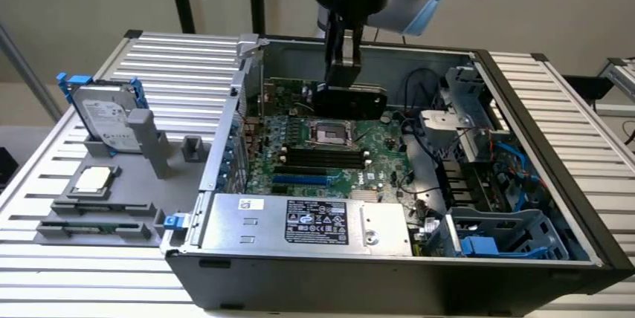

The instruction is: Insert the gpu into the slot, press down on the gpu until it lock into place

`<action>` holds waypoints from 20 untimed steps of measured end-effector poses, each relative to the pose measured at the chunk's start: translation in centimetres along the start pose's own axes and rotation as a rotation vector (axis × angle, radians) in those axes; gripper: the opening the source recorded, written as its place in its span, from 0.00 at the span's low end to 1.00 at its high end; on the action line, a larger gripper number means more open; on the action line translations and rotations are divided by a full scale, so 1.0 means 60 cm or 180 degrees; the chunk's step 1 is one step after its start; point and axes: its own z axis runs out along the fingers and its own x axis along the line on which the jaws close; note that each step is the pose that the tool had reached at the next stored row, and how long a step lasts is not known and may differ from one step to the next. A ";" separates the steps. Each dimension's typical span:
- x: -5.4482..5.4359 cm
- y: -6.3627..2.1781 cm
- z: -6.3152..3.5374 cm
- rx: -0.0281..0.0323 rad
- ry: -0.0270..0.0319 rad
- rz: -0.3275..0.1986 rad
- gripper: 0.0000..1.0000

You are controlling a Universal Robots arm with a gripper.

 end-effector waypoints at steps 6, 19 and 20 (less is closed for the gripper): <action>0.014 0.017 0.018 0.0000 0.0000 0.0000 0.26; 0.043 0.023 0.056 0.0000 0.0000 0.0004 0.26; 0.043 0.023 0.059 0.0000 0.0000 0.0005 0.26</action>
